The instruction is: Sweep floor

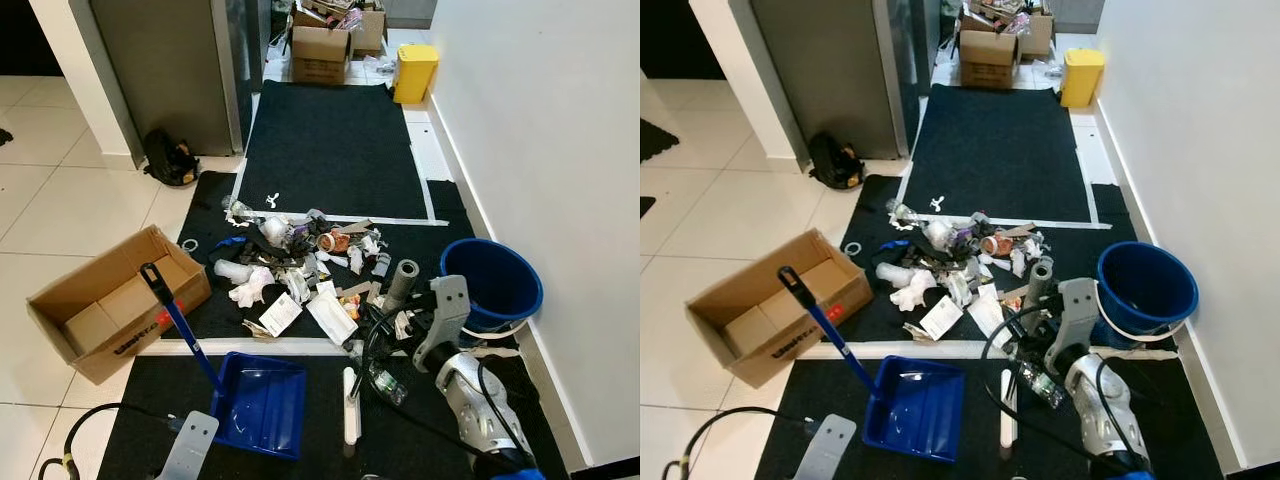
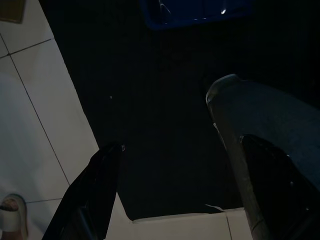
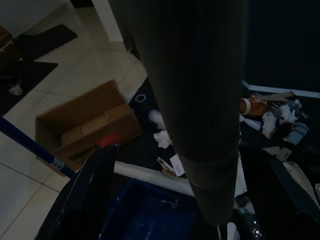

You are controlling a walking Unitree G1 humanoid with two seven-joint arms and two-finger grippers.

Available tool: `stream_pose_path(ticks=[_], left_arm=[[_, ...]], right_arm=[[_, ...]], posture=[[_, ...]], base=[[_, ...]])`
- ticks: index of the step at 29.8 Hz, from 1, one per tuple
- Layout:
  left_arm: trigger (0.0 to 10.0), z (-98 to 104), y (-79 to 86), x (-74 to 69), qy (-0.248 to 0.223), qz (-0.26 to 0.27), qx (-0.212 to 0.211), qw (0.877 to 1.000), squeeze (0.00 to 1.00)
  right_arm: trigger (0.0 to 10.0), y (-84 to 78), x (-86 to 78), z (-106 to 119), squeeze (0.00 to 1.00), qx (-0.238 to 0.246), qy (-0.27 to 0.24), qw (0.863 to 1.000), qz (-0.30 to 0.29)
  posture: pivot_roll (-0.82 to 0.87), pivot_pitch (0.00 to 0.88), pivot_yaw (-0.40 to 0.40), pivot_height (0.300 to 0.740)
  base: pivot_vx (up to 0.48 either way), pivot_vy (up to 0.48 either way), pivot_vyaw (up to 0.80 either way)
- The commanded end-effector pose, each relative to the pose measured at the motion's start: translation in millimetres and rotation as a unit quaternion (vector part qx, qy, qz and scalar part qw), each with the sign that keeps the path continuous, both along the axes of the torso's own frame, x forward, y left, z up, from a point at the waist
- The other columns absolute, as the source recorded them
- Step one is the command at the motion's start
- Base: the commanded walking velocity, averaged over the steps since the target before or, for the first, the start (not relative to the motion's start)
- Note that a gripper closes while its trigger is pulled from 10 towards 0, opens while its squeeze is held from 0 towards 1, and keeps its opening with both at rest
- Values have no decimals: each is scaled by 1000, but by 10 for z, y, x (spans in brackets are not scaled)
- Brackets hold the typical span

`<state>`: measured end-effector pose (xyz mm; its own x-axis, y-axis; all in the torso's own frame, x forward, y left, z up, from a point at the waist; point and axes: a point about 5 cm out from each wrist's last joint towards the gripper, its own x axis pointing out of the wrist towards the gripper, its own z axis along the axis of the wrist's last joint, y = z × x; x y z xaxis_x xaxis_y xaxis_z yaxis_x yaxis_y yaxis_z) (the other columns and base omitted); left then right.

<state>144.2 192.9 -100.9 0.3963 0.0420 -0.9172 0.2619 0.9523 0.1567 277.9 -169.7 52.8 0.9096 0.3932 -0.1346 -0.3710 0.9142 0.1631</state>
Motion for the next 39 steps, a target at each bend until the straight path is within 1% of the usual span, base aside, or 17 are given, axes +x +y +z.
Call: stream_pose_path(ticks=[1, 9, 17, 18, 19, 32, 36, 37, 39], left_arm=[[10000, -42, -26, -106, 21, 1, -5, 1000, 0], [10000, -43, -39, -105, 21, 1, -7, 1000, 0], [10000, -44, -45, -107, 21, 3, -8, 1000, 0], [10000, -45, -45, -109, 22, 2, -8, 1000, 0], [10000, -46, -46, -111, 22, 3, -8, 1000, 0], [10000, -49, -42, -122, 23, 4, -9, 1000, 0], [10000, -47, -44, -116, 22, 3, -9, 1000, 0], [10000, -47, -45, -115, 22, 3, -9, 1000, 0], [10000, -47, -45, -114, 22, 2, -9, 1000, 0]], right_arm=[[10000, 10, -9, -49, 0, -4, 8, 1000, -4], [10000, 86, 77, -56, 0, -6, 8, 1000, -28], [10000, 88, 103, -54, 0, -14, 4, 999, -43], [2000, 83, 114, -52, 0, -18, 2, 999, -49], [0, 79, 122, -51, 0, -21, 1, 998, -53], [0, 66, 155, -30, 0, -30, -3, 998, -58], [0, 73, 166, -32, 0, -54, -2, 997, -49], [0, 83, 167, -27, 0, -68, -6, 997, -44], [0, 87, 168, -24, 0, -74, -8, 996, -41]], posture=[[15, 87, -18, 740], [17, 81, -20, 740], [17, 84, -20, 740], [15, 85, -19, 740], [15, 86, -19, 740], [18, 85, -20, 740], [16, 86, -21, 740], [16, 86, -21, 740], [16, 86, -21, 740]], base=[[0, 0, 0], [0, 0, 0], [0, 0, 0], [0, 0, 0], [0, 0, 0], [0, 0, 0], [0, 0, 0], [0, 0, 0], [0, 0, 0]])
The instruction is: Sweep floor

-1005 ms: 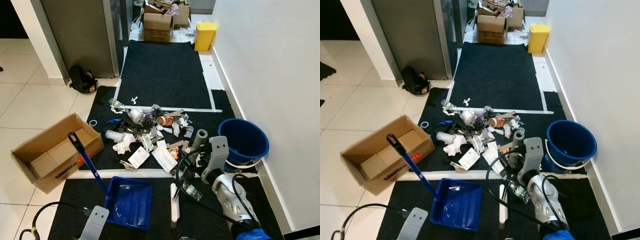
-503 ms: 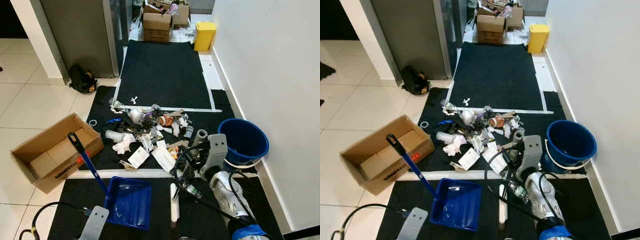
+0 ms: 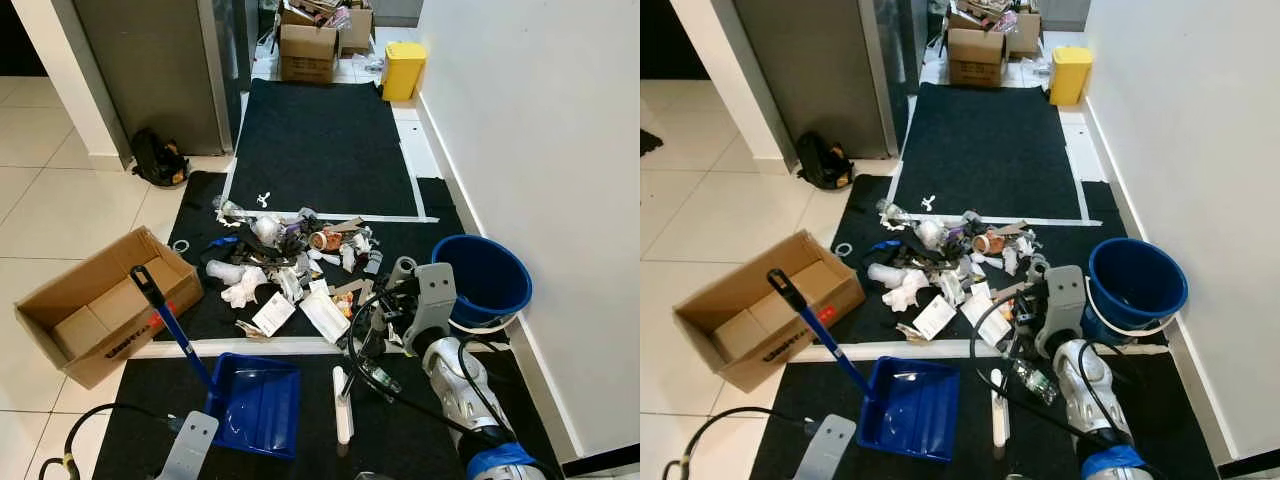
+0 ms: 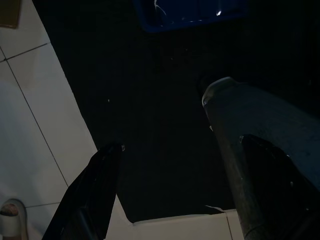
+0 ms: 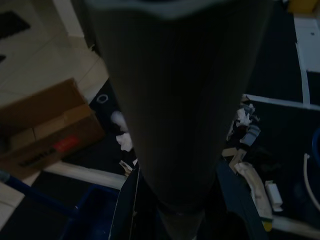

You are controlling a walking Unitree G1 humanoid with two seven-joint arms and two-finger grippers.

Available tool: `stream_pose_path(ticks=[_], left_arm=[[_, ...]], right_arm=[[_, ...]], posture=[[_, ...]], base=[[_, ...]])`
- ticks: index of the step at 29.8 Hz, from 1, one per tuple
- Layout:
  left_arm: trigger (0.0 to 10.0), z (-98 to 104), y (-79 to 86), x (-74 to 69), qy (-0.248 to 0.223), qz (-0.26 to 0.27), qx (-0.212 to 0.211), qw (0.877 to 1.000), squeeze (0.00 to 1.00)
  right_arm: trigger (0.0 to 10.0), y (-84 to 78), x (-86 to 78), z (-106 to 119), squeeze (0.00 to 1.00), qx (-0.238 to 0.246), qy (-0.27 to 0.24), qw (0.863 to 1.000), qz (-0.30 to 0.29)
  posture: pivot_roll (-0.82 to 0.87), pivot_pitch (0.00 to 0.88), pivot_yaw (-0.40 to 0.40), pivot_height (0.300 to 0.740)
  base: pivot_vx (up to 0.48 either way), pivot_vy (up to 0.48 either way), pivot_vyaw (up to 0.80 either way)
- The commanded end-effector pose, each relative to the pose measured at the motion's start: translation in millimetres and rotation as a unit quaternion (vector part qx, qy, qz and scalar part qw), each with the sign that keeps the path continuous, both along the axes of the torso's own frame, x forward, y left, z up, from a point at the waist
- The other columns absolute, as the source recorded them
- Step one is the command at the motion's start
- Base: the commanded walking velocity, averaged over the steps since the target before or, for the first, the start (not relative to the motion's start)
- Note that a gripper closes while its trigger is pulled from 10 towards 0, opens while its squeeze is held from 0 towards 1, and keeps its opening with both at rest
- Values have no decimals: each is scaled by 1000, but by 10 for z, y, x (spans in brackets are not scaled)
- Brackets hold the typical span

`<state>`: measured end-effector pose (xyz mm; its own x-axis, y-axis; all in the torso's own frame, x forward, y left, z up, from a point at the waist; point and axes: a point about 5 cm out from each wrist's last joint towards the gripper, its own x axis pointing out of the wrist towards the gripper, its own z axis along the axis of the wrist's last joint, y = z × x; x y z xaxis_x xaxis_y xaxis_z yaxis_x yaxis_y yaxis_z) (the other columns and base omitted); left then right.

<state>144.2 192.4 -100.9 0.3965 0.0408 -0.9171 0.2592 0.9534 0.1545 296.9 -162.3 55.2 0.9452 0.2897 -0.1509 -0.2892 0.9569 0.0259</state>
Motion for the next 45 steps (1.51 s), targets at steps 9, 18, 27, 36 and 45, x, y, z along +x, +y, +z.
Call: stream_pose_path(ticks=[9, 18, 27, 36, 45], left_arm=[[10000, -51, -47, -128, 23, 1, -8, 1000, 0], [10000, -71, -43, -192, 30, 6, -9, 999, 0], [10000, -78, -34, -221, 32, 10, -9, 999, 0], [10000, -84, -35, -240, 34, 10, -9, 999, 0], [10000, -94, -48, -270, 37, 12, -11, 999, 0]], right_arm=[[0, 43, 87, 170, 0, -43, -37, 998, 13], [0, 174, 76, 544, 0, 91, -52, 988, 116], [0, 126, 27, 915, 0, 173, -84, 967, 169], [0, -58, 196, 1255, 0, 71, -149, 980, 108], [0, -106, 249, 1425, 0, -42, -189, 978, 71]], posture=[[17, 94, -28, 740], [22, 111, -33, 740], [27, 118, -39, 740], [30, 115, -45, 740], [29, 127, -45, 740]], base=[[0, 0, 0], [0, 0, 0], [0, 0, 0], [0, 0, 0], [0, 0, 0]])
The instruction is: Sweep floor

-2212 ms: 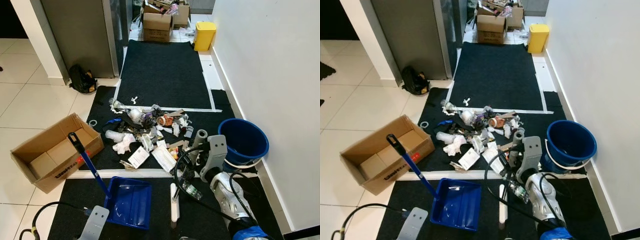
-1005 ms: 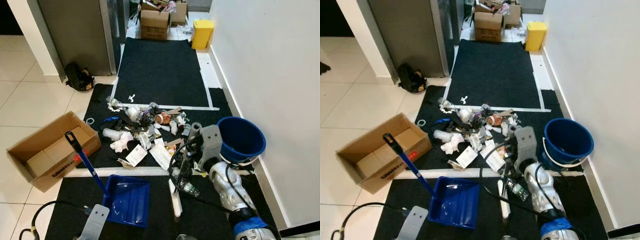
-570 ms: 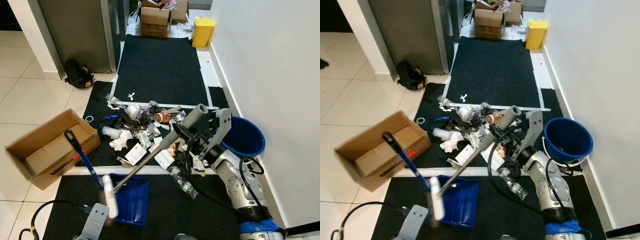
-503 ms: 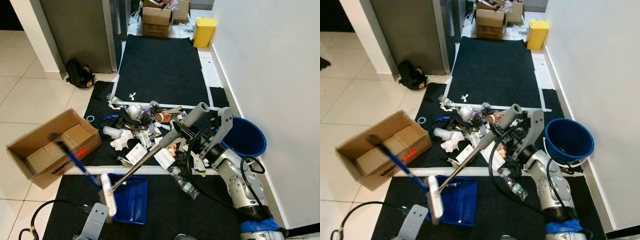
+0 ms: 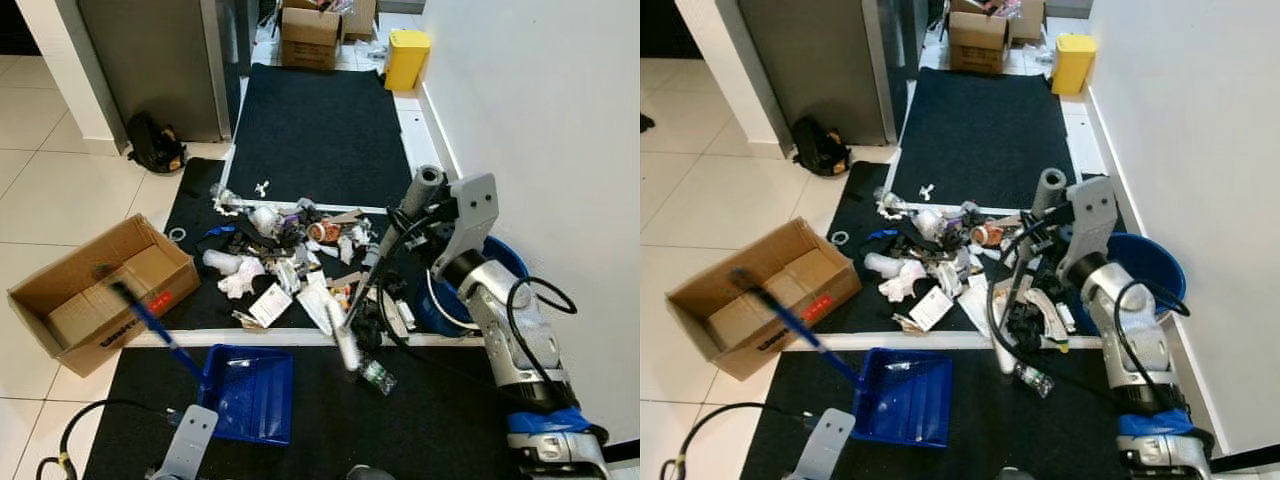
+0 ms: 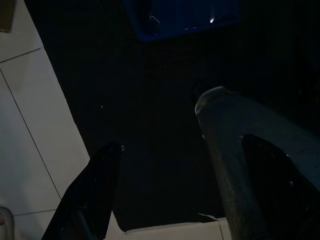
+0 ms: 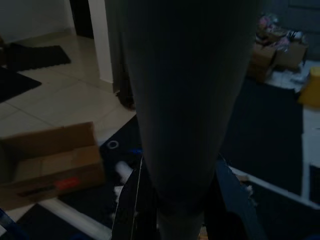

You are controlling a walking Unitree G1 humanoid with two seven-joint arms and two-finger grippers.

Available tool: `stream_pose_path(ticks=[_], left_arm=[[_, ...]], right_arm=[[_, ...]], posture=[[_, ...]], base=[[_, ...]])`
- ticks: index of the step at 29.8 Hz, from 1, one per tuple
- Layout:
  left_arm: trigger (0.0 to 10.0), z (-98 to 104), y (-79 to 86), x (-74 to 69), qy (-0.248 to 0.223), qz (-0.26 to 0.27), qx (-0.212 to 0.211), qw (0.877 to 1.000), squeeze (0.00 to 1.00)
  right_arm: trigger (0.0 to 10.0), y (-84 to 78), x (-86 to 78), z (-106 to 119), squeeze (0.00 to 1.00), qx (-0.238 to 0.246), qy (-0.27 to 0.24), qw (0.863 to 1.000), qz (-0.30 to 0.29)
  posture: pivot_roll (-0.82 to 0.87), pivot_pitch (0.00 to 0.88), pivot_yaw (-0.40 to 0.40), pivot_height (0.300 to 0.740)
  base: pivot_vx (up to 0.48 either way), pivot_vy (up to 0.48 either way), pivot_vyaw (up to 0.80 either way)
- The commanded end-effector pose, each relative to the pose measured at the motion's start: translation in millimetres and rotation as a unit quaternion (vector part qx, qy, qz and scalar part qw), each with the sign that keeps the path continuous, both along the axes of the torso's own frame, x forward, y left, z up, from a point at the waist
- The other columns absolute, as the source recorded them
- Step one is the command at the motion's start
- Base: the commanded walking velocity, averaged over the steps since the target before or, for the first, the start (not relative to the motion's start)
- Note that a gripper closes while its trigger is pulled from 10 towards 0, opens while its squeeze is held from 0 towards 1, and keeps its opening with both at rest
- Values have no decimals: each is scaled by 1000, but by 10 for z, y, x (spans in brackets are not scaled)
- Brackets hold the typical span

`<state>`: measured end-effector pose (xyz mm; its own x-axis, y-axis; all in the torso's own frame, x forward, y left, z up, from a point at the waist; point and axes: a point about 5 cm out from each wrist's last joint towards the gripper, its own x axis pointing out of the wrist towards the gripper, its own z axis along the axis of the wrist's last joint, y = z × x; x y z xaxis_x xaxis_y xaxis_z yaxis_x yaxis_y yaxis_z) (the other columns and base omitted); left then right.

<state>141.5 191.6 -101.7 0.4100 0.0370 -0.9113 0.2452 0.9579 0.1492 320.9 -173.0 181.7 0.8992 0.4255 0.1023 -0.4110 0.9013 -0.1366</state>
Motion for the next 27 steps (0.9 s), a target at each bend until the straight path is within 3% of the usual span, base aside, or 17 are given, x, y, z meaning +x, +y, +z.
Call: stream_pose_path(ticks=[1, 6, 11, 17, 23, 27], left_arm=[[10000, -87, -38, -246, 45, 6, -7, 999, 0], [10000, -91, -26, -264, 46, 7, -5, 999, 0], [10000, -93, -23, -272, 47, 5, -4, 999, 0], [10000, -99, 0, -307, 50, 5, -3, 999, 0], [10000, -104, 23, -340, 53, 6, -1, 999, 0], [10000, -116, 81, -424, 60, 9, 3, 998, 0]], right_arm=[[0, -9, 13, 178, 0, -14, -51, 999, -8], [0, -66, 26, 261, 0, -77, -88, 992, -39], [0, -108, 46, 297, 0, -96, -103, 988, -58], [0, -115, 61, 126, 0, -158, -86, 982, -55], [0, -114, 59, 33, 0, -169, -70, 982, -44], [0, -100, 31, -157, 0, -204, -48, 977, -23]], posture=[[30, 132, -43, 740], [29, 136, -38, 740], [31, 140, -38, 740], [35, 173, -37, 740], [38, 188, -36, 740], [47, 225, -36, 740]], base=[[0, 0, 0], [0, 0, 0], [0, 0, 0], [0, 0, 0], [0, 0, 0], [0, 0, 0]])
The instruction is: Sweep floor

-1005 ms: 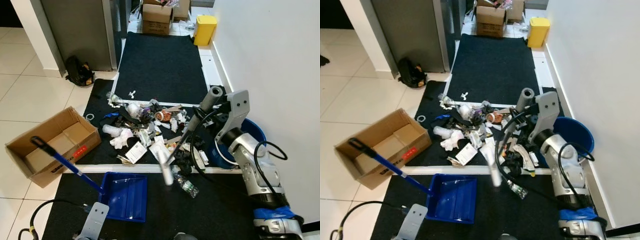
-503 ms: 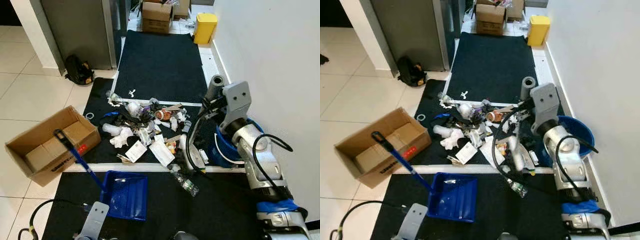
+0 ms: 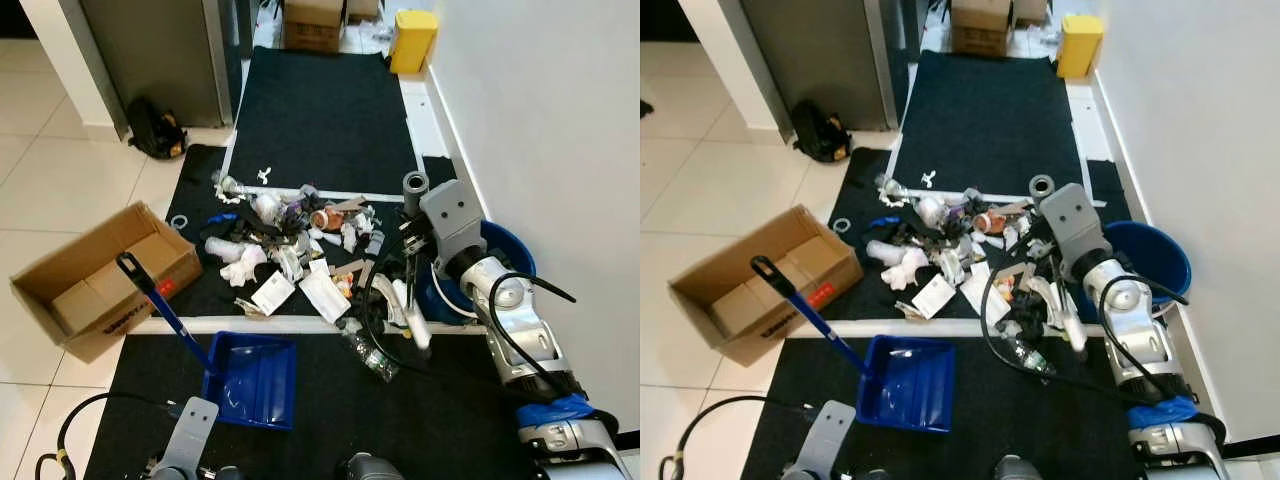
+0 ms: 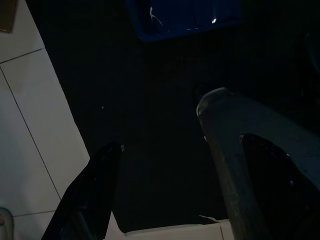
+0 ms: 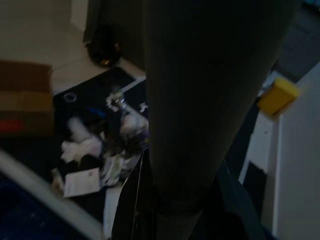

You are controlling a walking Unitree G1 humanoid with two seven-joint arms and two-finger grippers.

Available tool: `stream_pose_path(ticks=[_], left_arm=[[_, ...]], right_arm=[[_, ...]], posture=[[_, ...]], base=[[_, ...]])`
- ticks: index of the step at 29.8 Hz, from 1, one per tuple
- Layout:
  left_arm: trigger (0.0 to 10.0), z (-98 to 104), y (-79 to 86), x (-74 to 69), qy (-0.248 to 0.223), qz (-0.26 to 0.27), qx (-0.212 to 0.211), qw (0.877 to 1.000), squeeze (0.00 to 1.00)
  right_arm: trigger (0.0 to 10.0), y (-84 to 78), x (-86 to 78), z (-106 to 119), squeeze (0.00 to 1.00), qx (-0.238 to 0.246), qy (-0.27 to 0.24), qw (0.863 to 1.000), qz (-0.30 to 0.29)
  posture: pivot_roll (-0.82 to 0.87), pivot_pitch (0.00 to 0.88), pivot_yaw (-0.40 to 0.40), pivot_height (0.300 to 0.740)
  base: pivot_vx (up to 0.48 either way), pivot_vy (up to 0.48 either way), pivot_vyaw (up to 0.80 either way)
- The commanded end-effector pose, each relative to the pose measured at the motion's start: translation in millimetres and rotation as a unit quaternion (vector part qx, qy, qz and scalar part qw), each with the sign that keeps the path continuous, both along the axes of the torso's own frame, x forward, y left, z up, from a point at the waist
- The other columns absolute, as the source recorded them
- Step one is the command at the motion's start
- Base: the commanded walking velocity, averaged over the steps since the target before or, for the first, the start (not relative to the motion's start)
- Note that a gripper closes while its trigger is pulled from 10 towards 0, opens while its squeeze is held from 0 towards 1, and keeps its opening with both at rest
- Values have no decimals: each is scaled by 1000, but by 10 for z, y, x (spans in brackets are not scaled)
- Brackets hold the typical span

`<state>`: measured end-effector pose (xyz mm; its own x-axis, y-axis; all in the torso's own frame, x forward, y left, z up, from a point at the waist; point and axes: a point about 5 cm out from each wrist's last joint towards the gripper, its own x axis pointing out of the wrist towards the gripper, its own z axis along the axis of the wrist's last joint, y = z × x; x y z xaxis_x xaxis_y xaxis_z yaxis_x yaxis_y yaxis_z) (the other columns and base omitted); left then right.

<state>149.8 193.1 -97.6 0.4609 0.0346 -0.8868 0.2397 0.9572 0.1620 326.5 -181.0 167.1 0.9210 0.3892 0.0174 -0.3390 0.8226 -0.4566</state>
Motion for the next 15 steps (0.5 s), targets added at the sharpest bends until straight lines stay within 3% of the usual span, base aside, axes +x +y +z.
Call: stream_pose_path(ticks=[1, 6, 14, 15], left_arm=[[10000, -157, 65, -507, 88, 11, 4, 996, 0], [10000, -160, 94, -542, 89, 19, 4, 996, 0], [10000, -165, 117, -581, 90, 21, 5, 996, 0], [10000, -163, 126, -581, 90, 21, 6, 996, 0]], right_arm=[[0, -20, -25, -10, 0, -36, -16, 999, 9], [0, -48, -44, -161, 0, -84, -14, 996, 6], [0, -24, -82, -347, 0, -104, 1, 994, 15], [0, 6, -99, -450, 0, -99, 17, 995, 18]], posture=[[47, 225, -36, 740], [55, 240, -36, 740], [66, 247, -32, 740], [66, 245, -31, 740]], base=[[0, 0, 0], [0, 0, 0], [0, 0, 0], [0, 0, 0]])
